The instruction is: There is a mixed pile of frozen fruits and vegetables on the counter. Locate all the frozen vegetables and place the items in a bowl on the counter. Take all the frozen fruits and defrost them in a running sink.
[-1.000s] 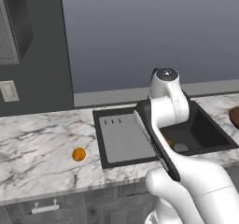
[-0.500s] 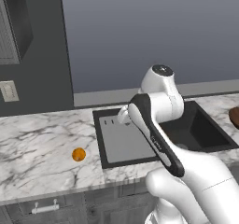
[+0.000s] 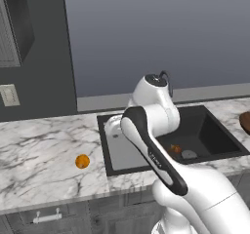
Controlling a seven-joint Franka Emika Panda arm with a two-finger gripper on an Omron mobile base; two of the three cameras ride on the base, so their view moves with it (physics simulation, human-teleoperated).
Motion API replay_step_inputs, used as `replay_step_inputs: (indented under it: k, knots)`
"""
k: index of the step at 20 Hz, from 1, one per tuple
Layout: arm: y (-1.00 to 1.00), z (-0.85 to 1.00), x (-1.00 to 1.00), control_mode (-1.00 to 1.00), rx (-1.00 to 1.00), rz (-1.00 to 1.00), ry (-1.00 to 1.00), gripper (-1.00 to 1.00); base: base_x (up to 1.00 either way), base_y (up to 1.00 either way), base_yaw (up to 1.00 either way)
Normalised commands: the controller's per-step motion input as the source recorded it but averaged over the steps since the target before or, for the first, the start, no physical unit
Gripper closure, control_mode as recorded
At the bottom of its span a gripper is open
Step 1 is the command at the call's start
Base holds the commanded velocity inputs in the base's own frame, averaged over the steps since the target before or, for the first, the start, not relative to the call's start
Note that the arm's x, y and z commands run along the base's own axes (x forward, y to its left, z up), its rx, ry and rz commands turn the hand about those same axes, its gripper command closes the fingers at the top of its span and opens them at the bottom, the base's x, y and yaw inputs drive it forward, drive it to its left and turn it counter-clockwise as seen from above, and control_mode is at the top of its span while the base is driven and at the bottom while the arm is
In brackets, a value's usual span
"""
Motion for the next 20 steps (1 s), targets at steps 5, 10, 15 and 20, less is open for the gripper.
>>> replay_step_inputs:
  k: [5, 10, 15, 20]
  knots:
    - [0.49, -0.11, 0.07, -1.0, 0.0, -0.02, 0.02, -1.0, 0.0, 0.0, 0.0]
    - [0.52, -0.19, 0.08, -1.0, -0.02, -0.09, 0.0, -1.0, 0.0, 0.0, 0.0]
    - [0.28, -0.31, 0.18, -1.0, 0.0, -0.03, 0.01, -1.0, 0.0, 0.0, 0.0]
    - [0.16, -0.32, 0.22, -1.0, -0.02, 0.0, 0.06, -1.0, 0.0, 0.0, 0.0]
